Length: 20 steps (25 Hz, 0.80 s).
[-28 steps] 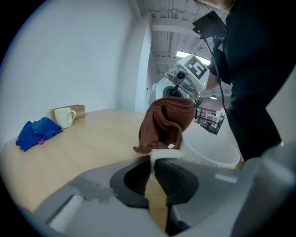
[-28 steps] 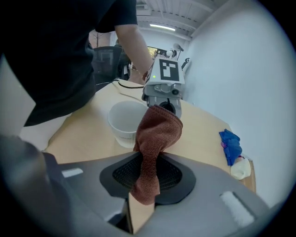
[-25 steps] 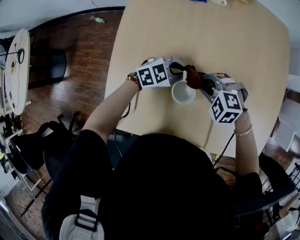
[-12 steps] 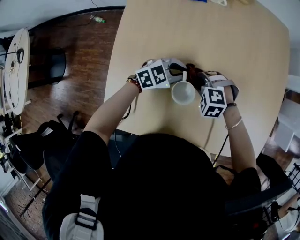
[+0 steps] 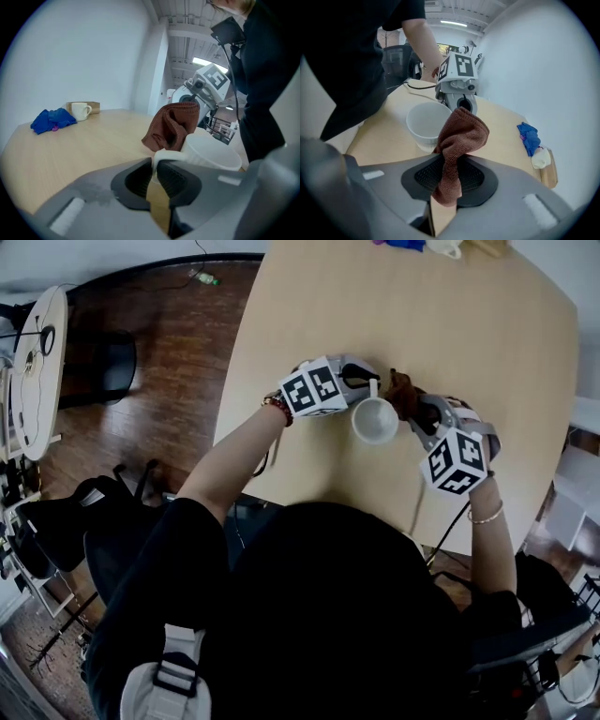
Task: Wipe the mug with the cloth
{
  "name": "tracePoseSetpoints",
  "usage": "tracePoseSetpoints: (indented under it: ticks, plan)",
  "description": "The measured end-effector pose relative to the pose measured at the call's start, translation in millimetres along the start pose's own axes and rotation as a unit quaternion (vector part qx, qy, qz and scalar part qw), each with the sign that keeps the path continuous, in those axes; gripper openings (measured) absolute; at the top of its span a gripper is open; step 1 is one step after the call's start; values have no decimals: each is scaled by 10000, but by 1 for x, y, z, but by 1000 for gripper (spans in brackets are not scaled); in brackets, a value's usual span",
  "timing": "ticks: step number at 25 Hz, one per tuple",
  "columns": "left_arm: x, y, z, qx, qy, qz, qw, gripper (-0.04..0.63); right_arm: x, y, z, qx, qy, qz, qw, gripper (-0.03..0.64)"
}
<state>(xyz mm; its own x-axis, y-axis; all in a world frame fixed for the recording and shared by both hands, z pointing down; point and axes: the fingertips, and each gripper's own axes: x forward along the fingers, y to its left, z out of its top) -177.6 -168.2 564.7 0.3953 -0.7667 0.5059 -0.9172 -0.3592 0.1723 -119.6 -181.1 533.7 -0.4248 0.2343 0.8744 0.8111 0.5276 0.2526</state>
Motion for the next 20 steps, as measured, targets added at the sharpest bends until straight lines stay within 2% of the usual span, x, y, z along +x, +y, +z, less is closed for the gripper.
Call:
tracePoseSetpoints:
  ticks: [7,16,20]
  plan:
    - [-12,3,-11,-294,-2,666,9974,37,16,20,-8,447,90,71,9989,81]
    - [-21,3,-22,-466,240,1454,9880,32,56,28,-12,-223,769,142,9967,81]
    - [-28,2,-26,-565,368,1674,9836,32,57,28,-12,-7,767,95,9970,81]
